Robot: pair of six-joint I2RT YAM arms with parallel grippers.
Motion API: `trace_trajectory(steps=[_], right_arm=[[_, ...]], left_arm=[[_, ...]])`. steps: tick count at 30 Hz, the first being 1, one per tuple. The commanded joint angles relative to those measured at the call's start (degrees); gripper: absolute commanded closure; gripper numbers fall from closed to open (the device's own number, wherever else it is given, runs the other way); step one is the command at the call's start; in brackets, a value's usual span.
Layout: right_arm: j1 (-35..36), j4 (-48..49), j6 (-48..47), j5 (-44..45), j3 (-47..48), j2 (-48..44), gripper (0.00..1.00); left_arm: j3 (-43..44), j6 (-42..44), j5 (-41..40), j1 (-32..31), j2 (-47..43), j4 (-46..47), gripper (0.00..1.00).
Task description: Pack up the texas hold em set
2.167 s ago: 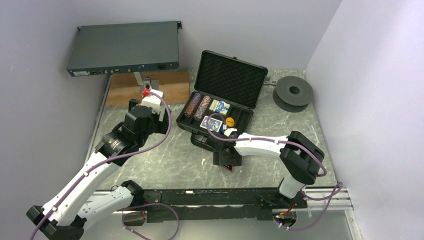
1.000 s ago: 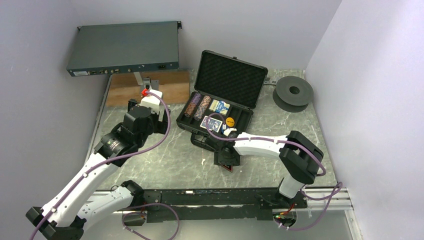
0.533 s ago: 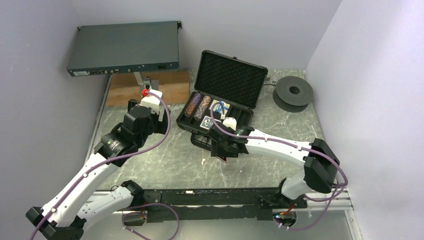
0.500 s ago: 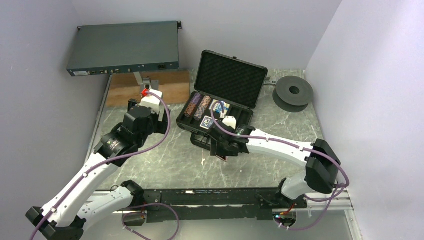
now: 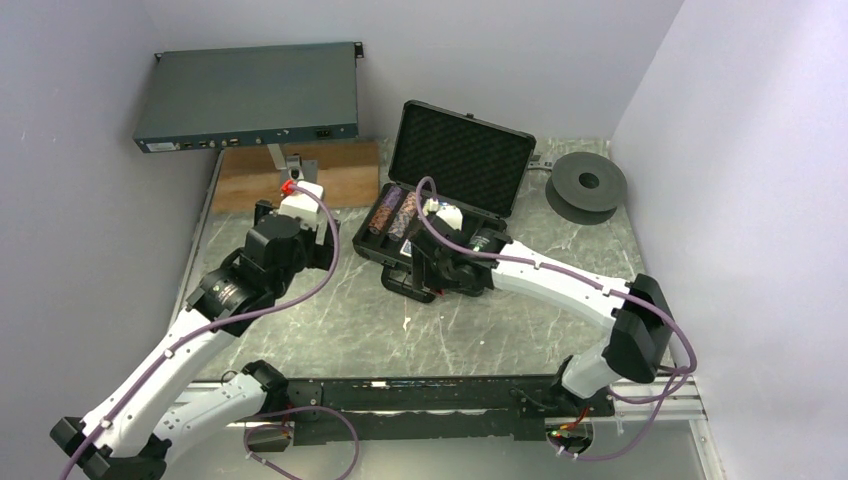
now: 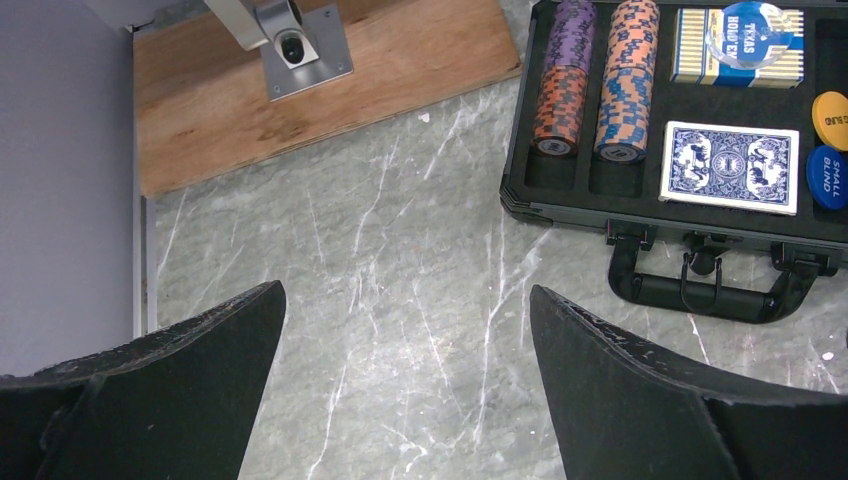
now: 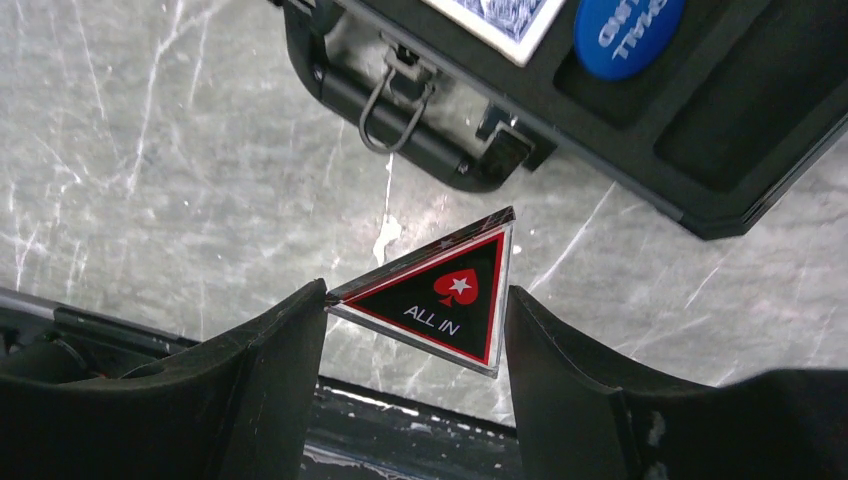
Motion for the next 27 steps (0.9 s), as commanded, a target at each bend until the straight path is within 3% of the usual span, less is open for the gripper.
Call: trace_trajectory(steps=[1, 12, 27], right_arm=[[-2.0, -0.5, -5.1, 3.0, 6.3, 2.1, 1.0], [-8.4, -1.3, -11.5, 0.9, 14.3, 10.2, 1.0], [-10.6, -3.7, -31.9, -7.0, 25.2, 21.5, 1.0]], left_arm=[[-0.5, 1.2, 0.1, 0.3, -2.1, 2.6, 0.0], [-0.4, 1.6, 0.4, 0.3, -2.8, 2.3, 0.0], [-0.5, 1.7, -0.5, 0.3, -2.2, 2.4, 0.01]])
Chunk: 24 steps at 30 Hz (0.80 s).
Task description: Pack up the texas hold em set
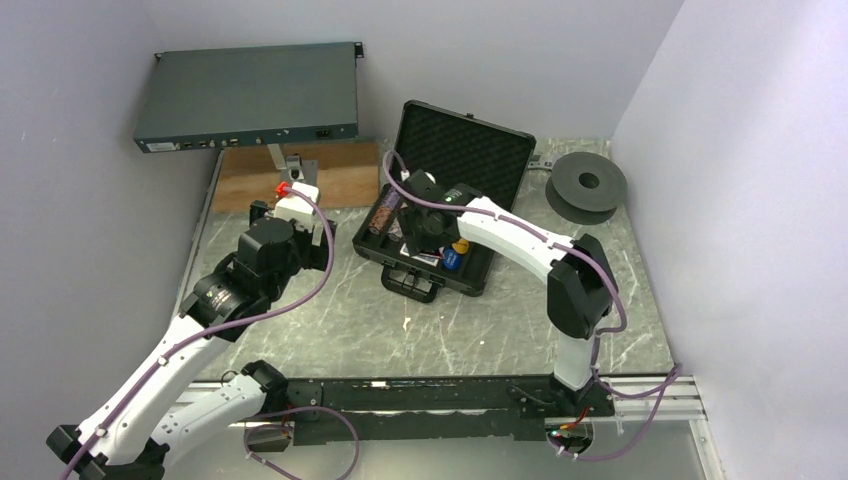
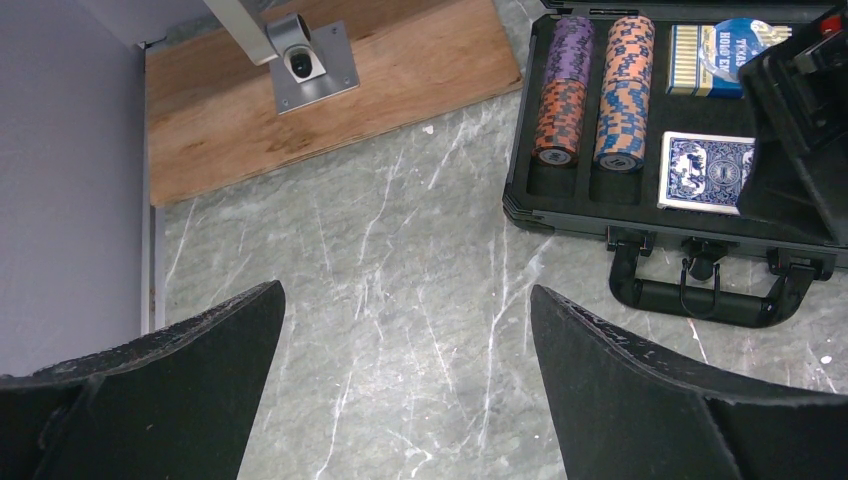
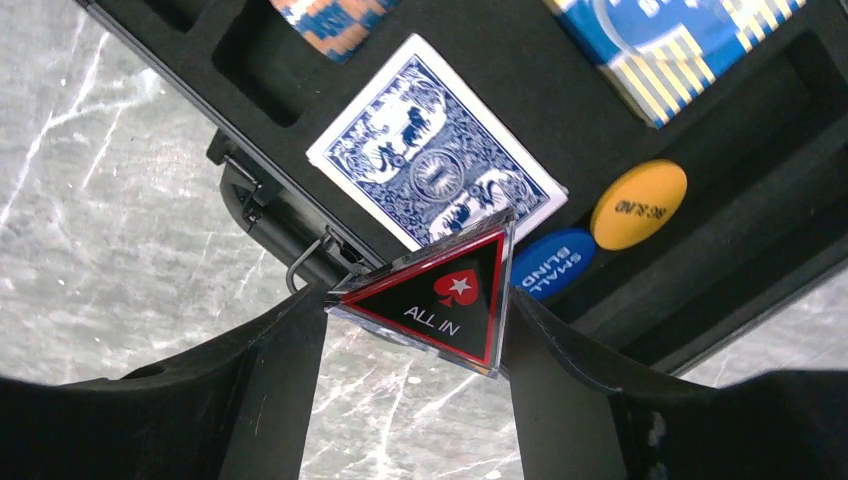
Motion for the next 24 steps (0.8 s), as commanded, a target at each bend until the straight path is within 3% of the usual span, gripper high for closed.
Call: trace_trajectory(steps=[1, 8, 24], right_arm=[[0.1, -1.0, -8.9, -3.5, 5.4, 2.0, 1.0], [-0.3, -2.9, -11.3, -2.6, 9.4, 6.1, 1.0], [-3.2, -2.9, 6.3, -4.2, 10.7, 9.0, 1.0]], left_arm=[[-0.3, 0.7, -0.5, 0.3, -0.1, 2.0, 0.01], [-0.2, 0.7, -0.6, 0.3, 0.3, 1.8, 0.01], [0.1, 0.7, -1.1, 0.3, 0.6, 1.5, 0.02]])
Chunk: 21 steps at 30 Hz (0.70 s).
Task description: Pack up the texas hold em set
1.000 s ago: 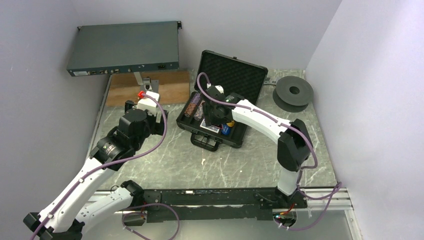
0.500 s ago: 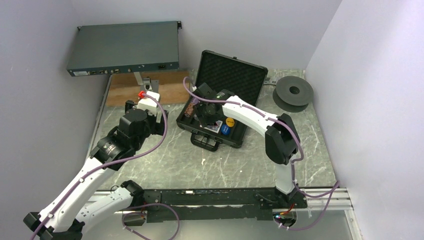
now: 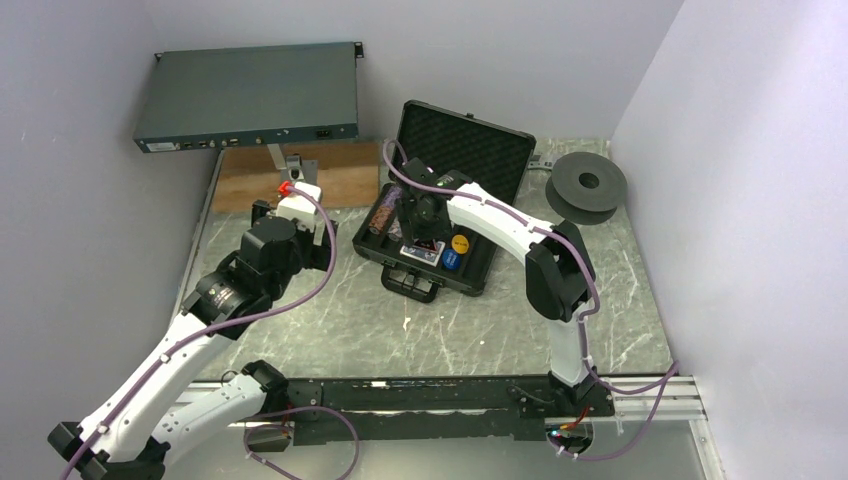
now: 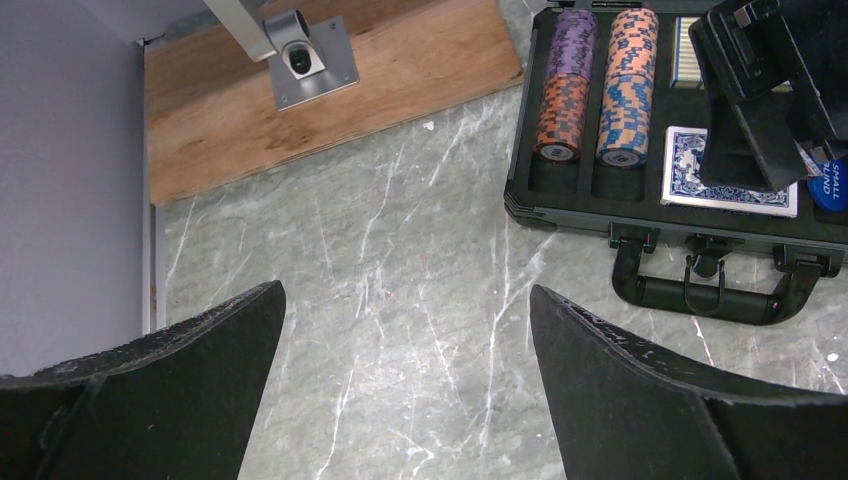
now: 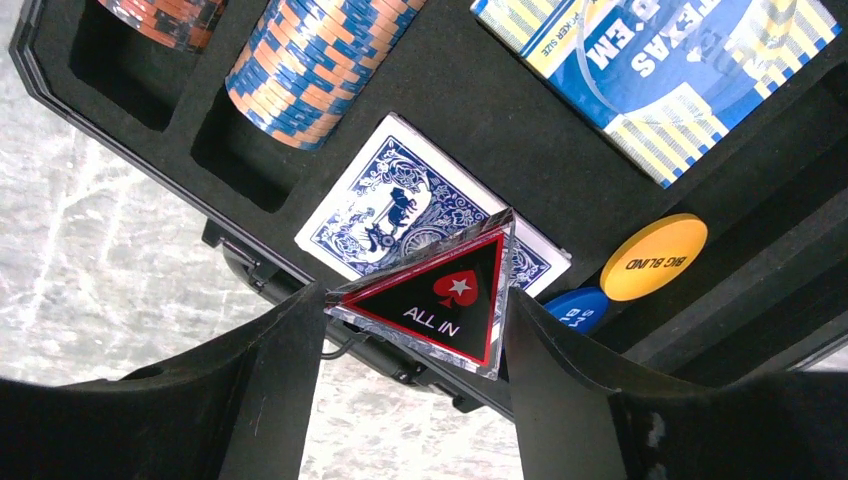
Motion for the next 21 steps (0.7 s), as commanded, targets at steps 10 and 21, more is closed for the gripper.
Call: trace_trajectory(steps=[10, 21], right_arm=[[-0.6, 1.0, 8.5, -0.1, 1.0, 0.5, 1.0], [-1.2, 1.6, 8.8, -0.4, 0.7, 1.6, 1.0]], left_arm=[[0.1, 0.5, -1.2, 0.3, -0.2, 1.5, 0.02], [0.1, 0.6, -1.2, 0.3, -0.3, 1.5, 0.02]])
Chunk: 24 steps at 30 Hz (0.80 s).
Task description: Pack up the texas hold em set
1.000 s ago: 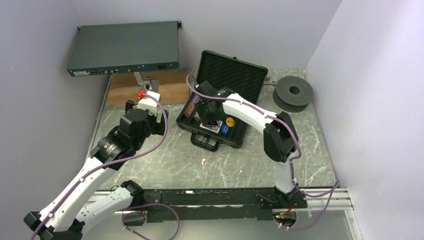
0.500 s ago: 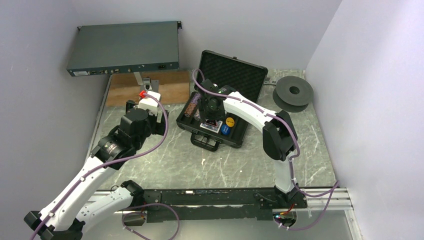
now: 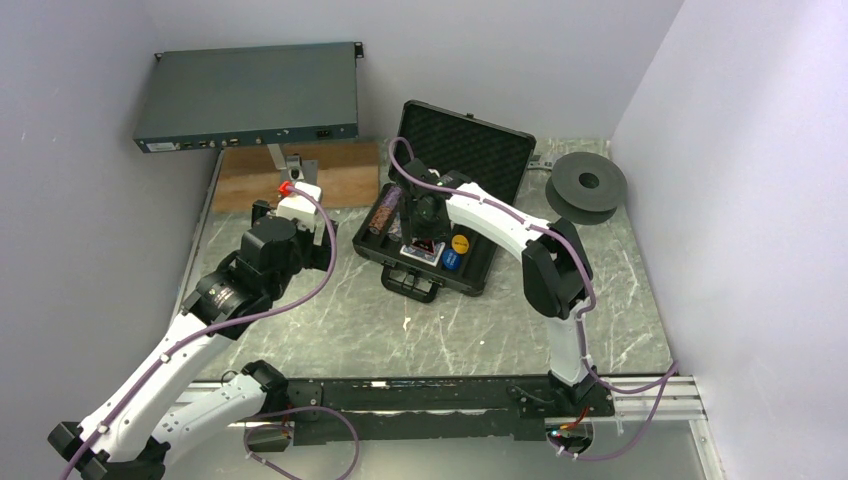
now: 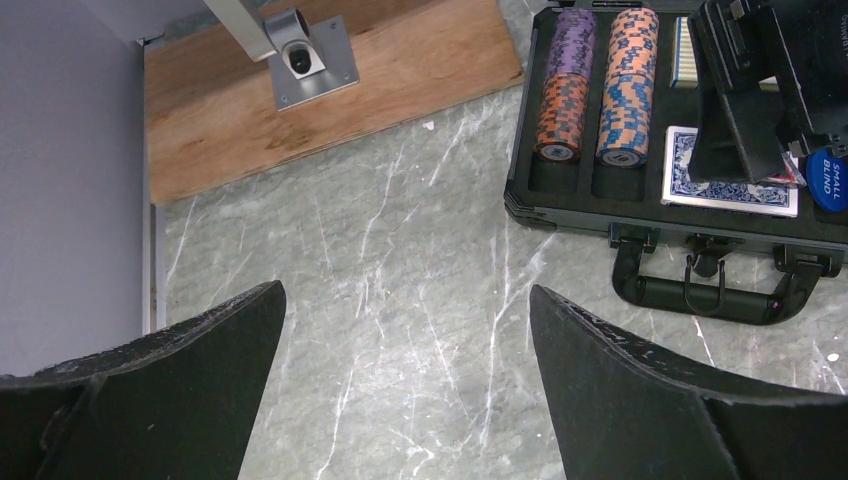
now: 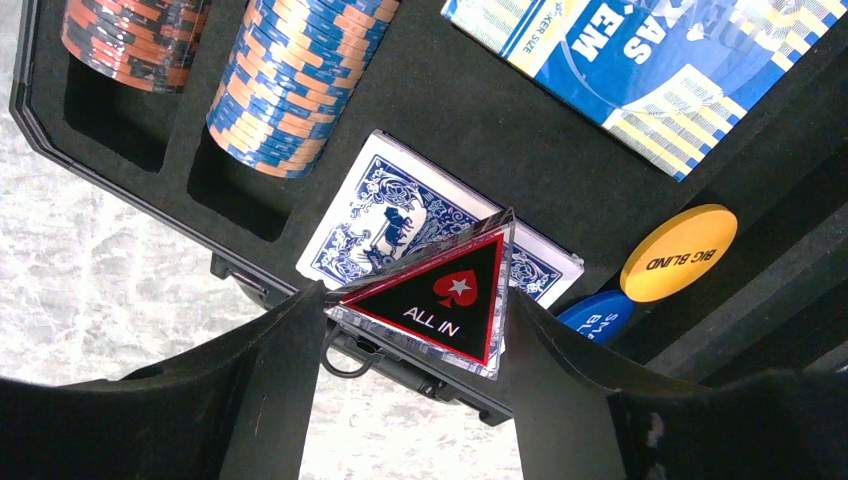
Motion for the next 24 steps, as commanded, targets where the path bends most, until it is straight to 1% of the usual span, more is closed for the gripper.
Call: trace_trajectory(steps=[1, 14, 20, 24], right_arm=[[-0.3, 1.1, 0.9, -0.4, 0.7, 0.5, 1.0], [-0.3, 1.8, 0.8, -2.3, -0.4, 1.5, 1.0], [-0.3, 0.8, 1.4, -1.4, 0.1, 2.1, 1.0], [-0.3, 0.9, 1.7, -1.1, -0.4, 1.9, 0.79]], left_arm=[[0.1, 0.6, -1.2, 0.3, -0.4, 1.5, 0.02], [0.1, 0.6, -1.1, 0.4, -0.4, 1.5, 0.02], [0.1, 0.6, -0.9, 0.4, -0.5, 1.5, 0.02], [0.1, 0.5, -0.9, 0.4, -0.6, 1.5, 0.02]])
